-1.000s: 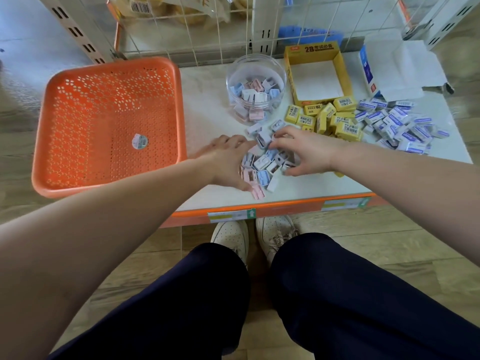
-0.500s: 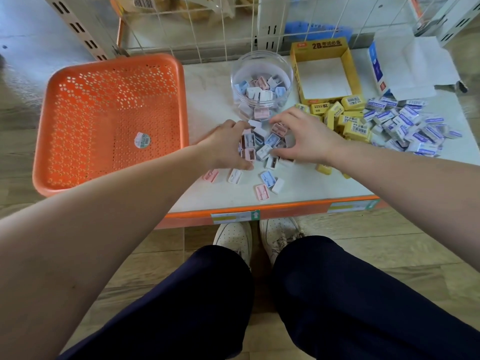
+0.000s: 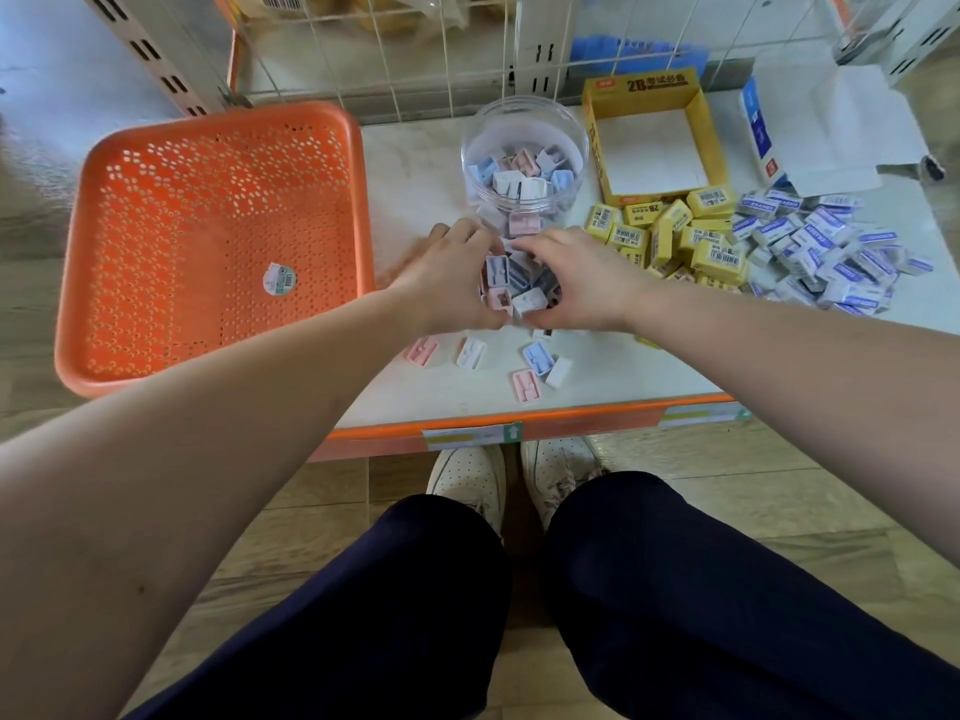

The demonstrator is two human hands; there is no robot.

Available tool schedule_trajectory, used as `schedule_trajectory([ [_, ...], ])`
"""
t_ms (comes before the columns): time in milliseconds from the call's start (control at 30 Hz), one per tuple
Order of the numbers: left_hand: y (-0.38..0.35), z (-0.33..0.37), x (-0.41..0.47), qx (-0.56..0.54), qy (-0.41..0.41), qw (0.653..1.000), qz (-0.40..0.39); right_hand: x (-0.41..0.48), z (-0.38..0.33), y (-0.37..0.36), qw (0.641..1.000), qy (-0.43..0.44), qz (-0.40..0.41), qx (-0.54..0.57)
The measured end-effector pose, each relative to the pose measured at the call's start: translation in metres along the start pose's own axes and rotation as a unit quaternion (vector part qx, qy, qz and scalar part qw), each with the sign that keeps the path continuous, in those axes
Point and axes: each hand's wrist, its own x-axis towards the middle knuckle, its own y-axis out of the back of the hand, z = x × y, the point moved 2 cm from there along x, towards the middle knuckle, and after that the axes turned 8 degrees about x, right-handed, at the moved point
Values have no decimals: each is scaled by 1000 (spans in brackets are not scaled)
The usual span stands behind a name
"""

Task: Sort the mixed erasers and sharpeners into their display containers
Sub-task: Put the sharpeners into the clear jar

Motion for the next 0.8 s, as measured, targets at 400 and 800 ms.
schedule_trajectory([
  [400,7,0,3,-115,32,992,29,5,2,0,1000,-7,23,-15],
  [800,17,5,-4,-225,47,972,47,-7,2,12,997,-1,64,35],
])
